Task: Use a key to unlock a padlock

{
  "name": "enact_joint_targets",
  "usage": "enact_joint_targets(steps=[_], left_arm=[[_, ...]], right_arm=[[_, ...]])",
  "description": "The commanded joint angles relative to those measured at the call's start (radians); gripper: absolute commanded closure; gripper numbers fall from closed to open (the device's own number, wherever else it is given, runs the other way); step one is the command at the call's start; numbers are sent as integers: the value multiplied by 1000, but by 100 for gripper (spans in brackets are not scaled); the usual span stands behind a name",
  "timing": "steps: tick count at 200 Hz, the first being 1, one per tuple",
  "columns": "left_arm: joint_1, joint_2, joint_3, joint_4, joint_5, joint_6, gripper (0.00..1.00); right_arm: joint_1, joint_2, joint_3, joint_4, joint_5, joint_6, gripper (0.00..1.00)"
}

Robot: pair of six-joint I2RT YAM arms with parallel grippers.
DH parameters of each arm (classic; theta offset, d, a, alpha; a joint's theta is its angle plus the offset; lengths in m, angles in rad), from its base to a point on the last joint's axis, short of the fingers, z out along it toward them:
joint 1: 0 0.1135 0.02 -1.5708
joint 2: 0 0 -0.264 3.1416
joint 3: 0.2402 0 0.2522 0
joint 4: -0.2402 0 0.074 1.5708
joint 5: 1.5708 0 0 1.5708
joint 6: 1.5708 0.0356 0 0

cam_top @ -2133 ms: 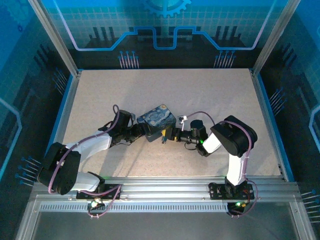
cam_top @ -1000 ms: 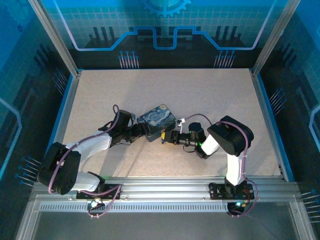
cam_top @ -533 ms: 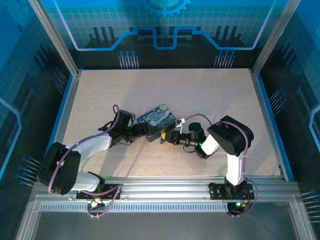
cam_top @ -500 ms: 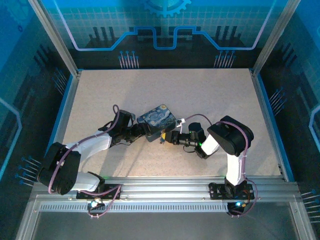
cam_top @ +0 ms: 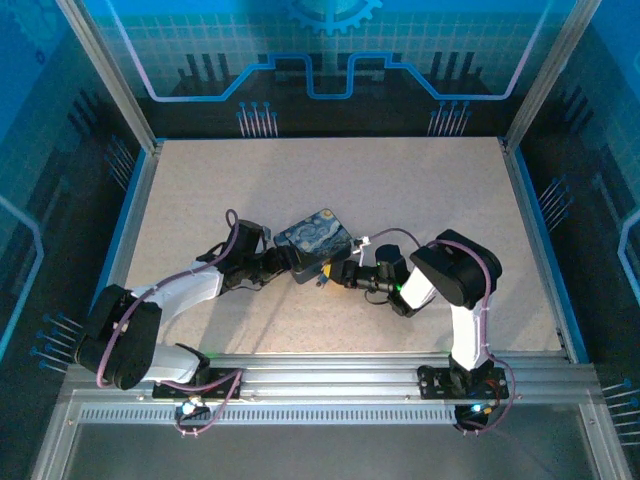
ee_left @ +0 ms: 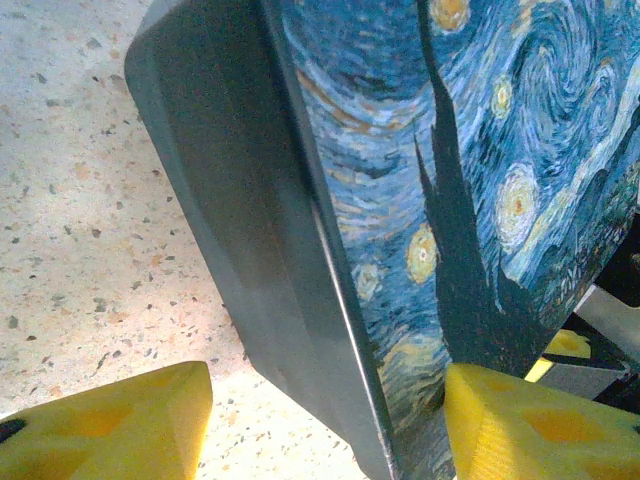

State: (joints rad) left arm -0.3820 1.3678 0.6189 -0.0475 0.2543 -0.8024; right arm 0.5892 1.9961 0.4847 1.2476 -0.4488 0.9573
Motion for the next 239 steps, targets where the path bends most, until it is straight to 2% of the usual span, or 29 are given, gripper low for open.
enact_joint_targets(steps=[1,74,148,175,206,239], left_arm=[[10,-5,-31,-81,-31,15,37],[9,-5,-33,-80,-31,13,37],[10,-13,-34,-88,-32,15,37],[9,-17,-35,-91,-35,15,37],[10,-19,-36,-92,-36,16,37],[9,-24,-36,-96,-38,17,37]], right_arm=[[11,35,2,26,35,21,78],[21,38,19,-18,108,28,76],[46,90,78,88,61,18,79],[47,83,65,91,77,14,82],[46,64,46,66,103,14,92],[41,43,29,59,127,33,99]])
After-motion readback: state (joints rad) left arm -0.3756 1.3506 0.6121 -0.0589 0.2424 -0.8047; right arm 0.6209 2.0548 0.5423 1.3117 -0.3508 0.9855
